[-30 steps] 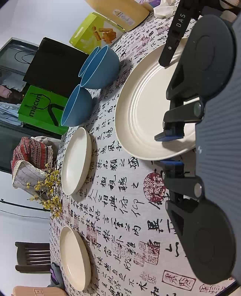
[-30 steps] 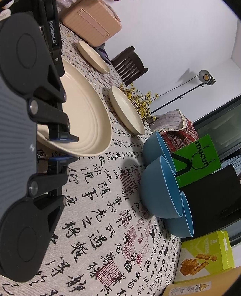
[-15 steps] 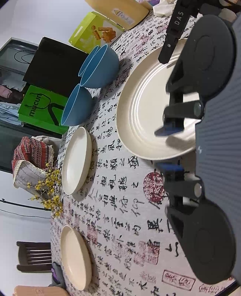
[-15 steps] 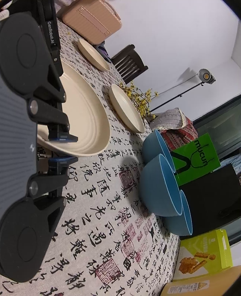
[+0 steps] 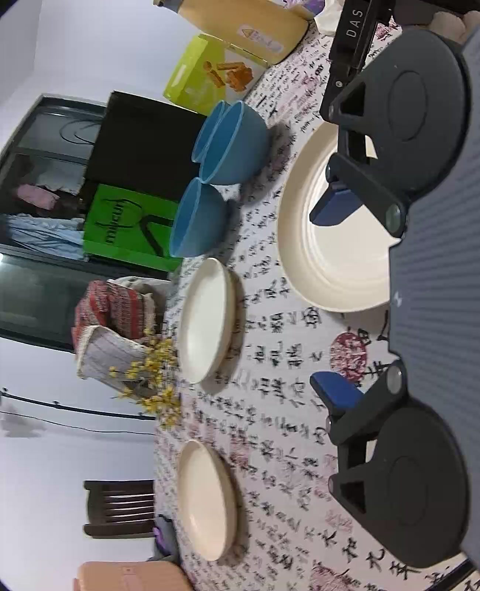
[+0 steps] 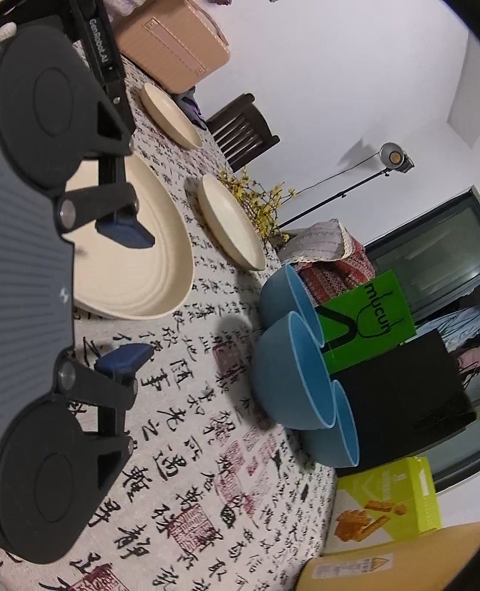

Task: Organize plates and bowls
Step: 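Open both grippers to release the cream plate rim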

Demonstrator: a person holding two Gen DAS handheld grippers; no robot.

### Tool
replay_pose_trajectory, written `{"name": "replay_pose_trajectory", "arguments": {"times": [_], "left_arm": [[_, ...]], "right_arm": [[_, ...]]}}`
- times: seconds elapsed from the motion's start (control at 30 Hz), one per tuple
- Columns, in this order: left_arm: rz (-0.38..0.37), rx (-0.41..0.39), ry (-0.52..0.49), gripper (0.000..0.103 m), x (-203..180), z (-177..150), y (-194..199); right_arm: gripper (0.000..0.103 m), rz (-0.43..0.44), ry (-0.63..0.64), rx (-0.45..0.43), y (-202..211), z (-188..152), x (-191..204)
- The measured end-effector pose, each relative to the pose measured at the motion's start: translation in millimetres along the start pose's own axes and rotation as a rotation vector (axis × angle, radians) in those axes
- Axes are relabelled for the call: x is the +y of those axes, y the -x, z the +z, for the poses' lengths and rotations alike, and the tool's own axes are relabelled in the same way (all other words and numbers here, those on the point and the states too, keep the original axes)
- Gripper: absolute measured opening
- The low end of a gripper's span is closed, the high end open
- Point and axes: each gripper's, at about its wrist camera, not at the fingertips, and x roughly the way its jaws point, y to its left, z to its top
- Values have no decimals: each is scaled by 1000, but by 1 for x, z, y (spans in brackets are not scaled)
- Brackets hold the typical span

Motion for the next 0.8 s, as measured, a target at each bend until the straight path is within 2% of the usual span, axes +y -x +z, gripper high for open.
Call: {"name": "replay_pose_trajectory", "arguments": {"times": [0.07,0.17,0.23,0.4,0.57,0.63,0.8], "left_arm": [[-2,-24,0,97,0,1,6],[9,-67,-11,101,-1,3,14],[13,-87,-18,103,-1,4,18],[19,-113,-26,103,2,5,23],[29,-116,-13,103,10,2,23],[30,-119,-7,103,12,2,25],[43,-137,8,103,20,3,32]], "right_arm": [[63,-7,10,-13,4,1,3],[67,-15,30,-31,9,2,7],[76,-13,38,-41,12,3,10],[89,-8,61,-63,18,3,16],[92,-2,63,-71,23,4,19],[103,-5,65,-75,25,3,19],[103,-10,67,-90,32,3,20]]}}
